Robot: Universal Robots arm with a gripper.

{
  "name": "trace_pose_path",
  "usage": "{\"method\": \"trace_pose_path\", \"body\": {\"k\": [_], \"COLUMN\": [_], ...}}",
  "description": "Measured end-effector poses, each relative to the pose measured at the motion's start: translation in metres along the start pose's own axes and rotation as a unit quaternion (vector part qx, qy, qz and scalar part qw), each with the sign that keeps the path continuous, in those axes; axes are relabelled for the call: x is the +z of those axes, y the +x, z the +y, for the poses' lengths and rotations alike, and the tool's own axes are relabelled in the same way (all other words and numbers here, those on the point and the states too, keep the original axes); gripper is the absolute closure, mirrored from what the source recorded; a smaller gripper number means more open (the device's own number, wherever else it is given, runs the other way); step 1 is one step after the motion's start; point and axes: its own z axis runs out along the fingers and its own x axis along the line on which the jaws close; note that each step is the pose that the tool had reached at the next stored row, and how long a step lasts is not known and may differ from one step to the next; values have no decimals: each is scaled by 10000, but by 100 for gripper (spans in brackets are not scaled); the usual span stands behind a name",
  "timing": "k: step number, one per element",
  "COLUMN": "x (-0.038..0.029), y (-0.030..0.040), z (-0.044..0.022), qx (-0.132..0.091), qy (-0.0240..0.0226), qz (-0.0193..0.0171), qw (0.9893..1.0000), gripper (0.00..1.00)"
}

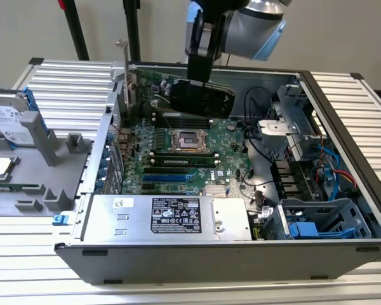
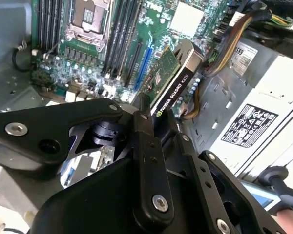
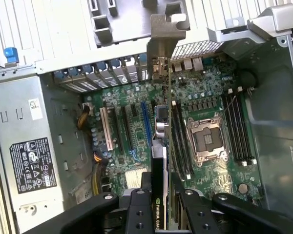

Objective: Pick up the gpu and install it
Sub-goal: 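Insert the gpu into the slot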

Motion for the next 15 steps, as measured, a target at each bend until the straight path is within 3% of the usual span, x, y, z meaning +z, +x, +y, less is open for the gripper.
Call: {"method": "trace_pose_path", "body": {"k": [7, 15], "x": [0, 0], "y": [0, 0], "z": [-1, -1], "qx": [-304, -624], "qy": [-4, -9], "qz": [21, 43], "qw": [9995, 9980], "gripper": [100, 100]}}
